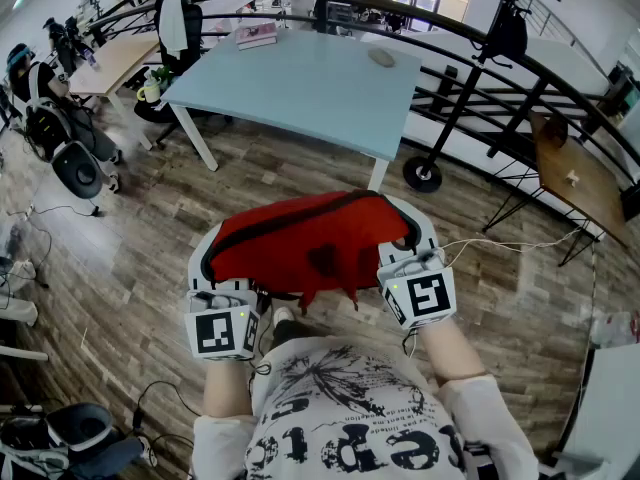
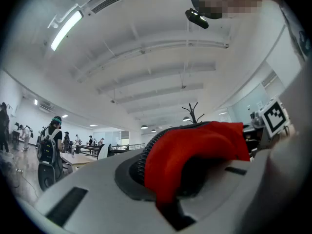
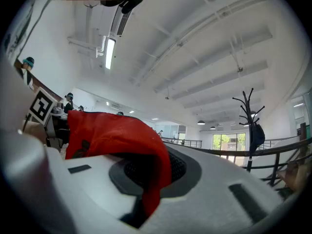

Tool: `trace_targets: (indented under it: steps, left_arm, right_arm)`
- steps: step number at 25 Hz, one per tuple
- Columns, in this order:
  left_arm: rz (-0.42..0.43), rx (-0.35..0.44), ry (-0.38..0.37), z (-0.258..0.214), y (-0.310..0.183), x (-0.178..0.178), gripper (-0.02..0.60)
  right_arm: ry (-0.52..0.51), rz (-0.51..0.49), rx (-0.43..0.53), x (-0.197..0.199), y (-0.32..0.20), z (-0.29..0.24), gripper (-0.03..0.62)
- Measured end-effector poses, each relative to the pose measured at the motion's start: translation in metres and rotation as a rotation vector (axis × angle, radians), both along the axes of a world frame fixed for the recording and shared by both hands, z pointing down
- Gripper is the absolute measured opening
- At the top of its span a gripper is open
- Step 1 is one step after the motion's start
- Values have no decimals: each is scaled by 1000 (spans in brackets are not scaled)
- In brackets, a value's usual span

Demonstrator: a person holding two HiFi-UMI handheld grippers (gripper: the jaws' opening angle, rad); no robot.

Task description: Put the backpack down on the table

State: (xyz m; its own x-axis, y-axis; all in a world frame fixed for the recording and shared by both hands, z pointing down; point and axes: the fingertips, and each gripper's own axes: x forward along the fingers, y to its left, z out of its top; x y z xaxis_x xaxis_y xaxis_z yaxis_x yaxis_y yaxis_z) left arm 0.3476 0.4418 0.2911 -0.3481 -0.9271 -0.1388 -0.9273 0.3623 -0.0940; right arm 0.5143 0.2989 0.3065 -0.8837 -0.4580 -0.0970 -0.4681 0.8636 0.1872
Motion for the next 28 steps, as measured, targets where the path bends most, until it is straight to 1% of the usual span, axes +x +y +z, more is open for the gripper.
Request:
trace_targets:
  steps: [4,9,17,22,26,28]
  left_arm:
    - [1,9,-15,-5,-8,0,23]
    - [-6,-7,-16,0,-14,-3,23]
    - [-13,-28,-10,13,-21,-21,23]
    - [-20,-42,1,24,-31,-49,23]
    - [-12,-59,11,35,-48,-86,23]
    - [0,-67,14,38,-58,-110,23]
  right_arm:
    - [-16,11,7,1,-7,-5,15]
    - [-20,21,-8,-3,-15,2,15]
    - [-10,4,-27,-22,-23,12,17]
    - [-11,-14,-49,-53,-36,21,17]
    - [5,-13,-59,-92,-55,29,16]
    - [13,-3,-65,-116,-64,29,17]
